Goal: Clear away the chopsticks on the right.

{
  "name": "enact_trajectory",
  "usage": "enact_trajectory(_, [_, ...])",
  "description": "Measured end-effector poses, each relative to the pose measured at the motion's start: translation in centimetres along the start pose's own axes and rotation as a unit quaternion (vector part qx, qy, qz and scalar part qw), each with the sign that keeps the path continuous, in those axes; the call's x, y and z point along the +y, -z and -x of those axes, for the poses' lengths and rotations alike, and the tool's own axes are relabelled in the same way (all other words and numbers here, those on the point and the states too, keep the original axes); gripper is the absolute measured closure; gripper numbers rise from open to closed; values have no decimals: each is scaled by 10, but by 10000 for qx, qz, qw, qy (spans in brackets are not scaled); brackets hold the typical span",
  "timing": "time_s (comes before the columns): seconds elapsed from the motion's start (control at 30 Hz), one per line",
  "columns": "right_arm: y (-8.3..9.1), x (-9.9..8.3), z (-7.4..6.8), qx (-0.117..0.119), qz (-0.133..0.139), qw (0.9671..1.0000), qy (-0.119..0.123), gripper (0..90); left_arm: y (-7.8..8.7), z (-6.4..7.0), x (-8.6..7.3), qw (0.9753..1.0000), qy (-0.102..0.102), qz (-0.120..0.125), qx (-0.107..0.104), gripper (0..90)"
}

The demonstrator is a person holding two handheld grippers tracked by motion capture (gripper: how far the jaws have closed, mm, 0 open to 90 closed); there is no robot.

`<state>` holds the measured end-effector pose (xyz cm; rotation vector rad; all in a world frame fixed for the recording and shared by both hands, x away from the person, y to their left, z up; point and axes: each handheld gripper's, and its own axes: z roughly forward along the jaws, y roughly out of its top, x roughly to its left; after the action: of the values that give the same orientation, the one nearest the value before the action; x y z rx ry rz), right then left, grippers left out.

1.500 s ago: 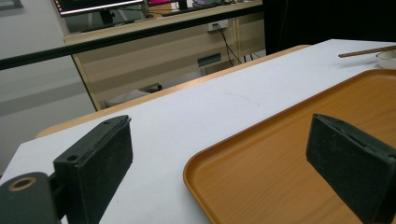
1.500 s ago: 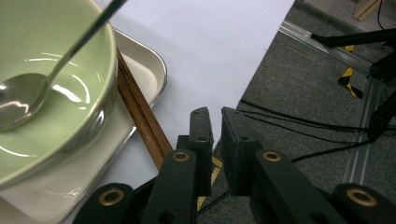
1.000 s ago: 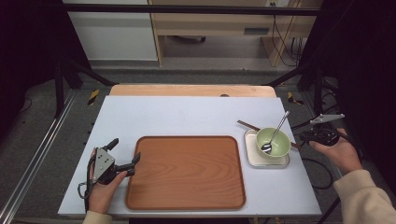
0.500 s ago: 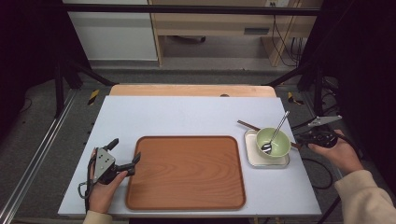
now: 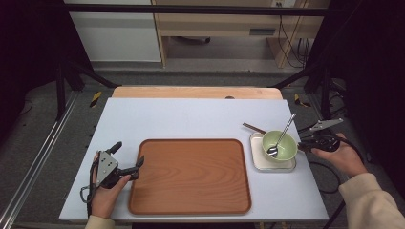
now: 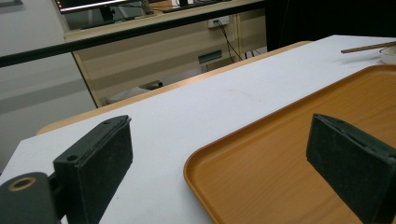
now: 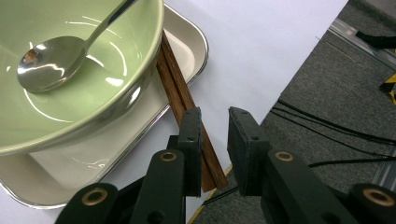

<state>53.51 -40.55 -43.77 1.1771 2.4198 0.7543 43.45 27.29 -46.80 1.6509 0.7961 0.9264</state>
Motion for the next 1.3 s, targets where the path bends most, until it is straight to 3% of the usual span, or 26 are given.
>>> enact_trajectory(1.3, [-9, 3, 1, 1, -87, 10000, 12, 767, 0, 0, 0, 10000, -19, -14, -7, 67])
